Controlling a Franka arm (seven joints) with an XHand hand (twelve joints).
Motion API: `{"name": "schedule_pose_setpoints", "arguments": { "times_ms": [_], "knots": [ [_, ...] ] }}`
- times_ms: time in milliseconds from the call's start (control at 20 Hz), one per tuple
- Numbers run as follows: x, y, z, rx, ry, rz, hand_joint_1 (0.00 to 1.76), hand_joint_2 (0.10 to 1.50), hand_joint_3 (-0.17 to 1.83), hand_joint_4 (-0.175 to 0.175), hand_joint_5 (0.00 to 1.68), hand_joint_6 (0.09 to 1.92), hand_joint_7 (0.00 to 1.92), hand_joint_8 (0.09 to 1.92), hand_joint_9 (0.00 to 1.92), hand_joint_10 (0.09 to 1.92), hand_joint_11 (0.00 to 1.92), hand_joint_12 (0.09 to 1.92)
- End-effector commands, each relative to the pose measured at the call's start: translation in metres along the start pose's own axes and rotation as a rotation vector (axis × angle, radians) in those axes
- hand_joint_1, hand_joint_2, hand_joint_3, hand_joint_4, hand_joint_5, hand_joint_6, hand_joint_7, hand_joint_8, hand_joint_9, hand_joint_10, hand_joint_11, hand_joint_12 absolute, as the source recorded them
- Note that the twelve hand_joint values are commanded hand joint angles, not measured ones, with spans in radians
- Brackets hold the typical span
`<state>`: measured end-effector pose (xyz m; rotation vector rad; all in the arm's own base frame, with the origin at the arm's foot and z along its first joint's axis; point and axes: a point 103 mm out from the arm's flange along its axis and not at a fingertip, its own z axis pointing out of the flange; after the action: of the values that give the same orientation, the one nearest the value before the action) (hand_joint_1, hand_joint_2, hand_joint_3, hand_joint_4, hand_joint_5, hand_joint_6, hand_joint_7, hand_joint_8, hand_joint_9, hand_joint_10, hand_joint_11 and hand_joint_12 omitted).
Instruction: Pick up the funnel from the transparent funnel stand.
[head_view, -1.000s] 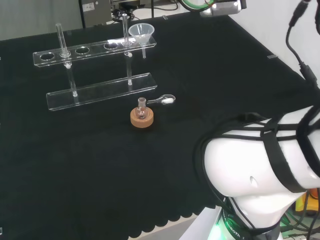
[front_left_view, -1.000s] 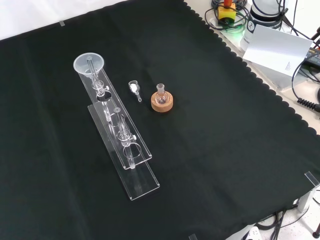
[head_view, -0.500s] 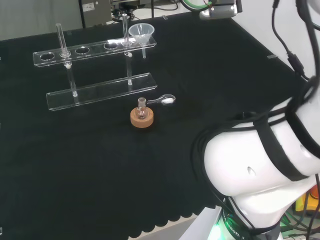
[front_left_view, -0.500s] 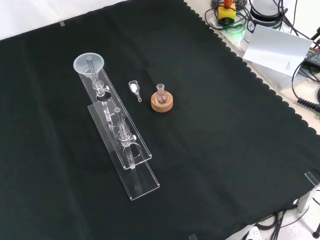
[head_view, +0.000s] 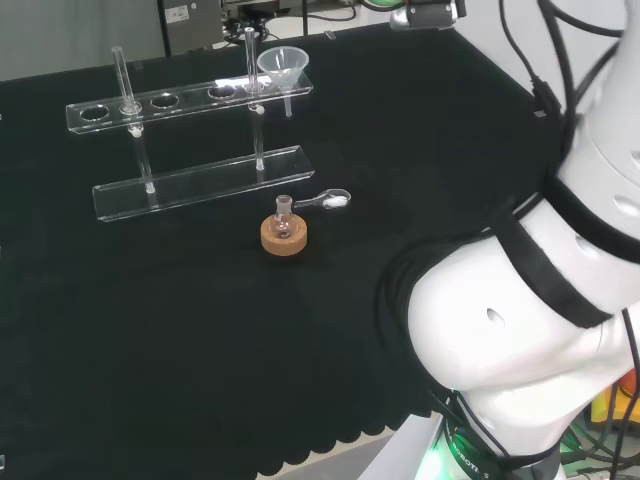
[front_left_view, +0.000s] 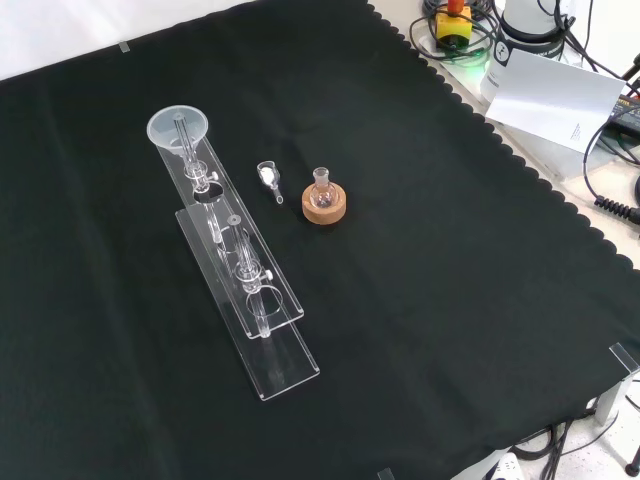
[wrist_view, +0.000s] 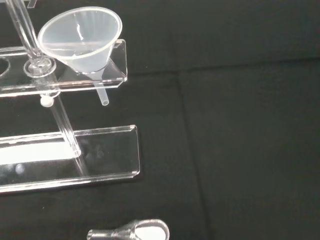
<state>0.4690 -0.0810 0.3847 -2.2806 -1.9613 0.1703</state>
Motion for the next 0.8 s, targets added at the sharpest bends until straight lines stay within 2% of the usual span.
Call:
{"name": "schedule_pose_setpoints", "arguments": {
  "times_ms": [50,400,650,800],
  "knots": [
    [0.010,0.051,0.009,0.036,-0.040,-0.087,0.30,1.11,0.19,-0.036,0.23,0.09,0.05,0.48,0.15,0.69,0.03,1.41],
    [0.039,0.085,0.024,0.130,-0.096,-0.149,0.52,0.94,0.16,-0.033,0.23,0.09,0.09,0.59,0.24,0.71,0.06,1.41],
    [0.055,0.104,0.031,0.190,-0.127,-0.191,0.56,0.87,0.17,-0.031,0.24,0.09,0.08,0.64,0.28,0.71,0.08,1.42],
    [0.059,0.112,0.036,0.234,-0.138,-0.195,0.56,0.82,0.22,-0.029,0.22,0.09,0.04,0.66,0.25,0.73,0.08,1.43]
  ]
}}
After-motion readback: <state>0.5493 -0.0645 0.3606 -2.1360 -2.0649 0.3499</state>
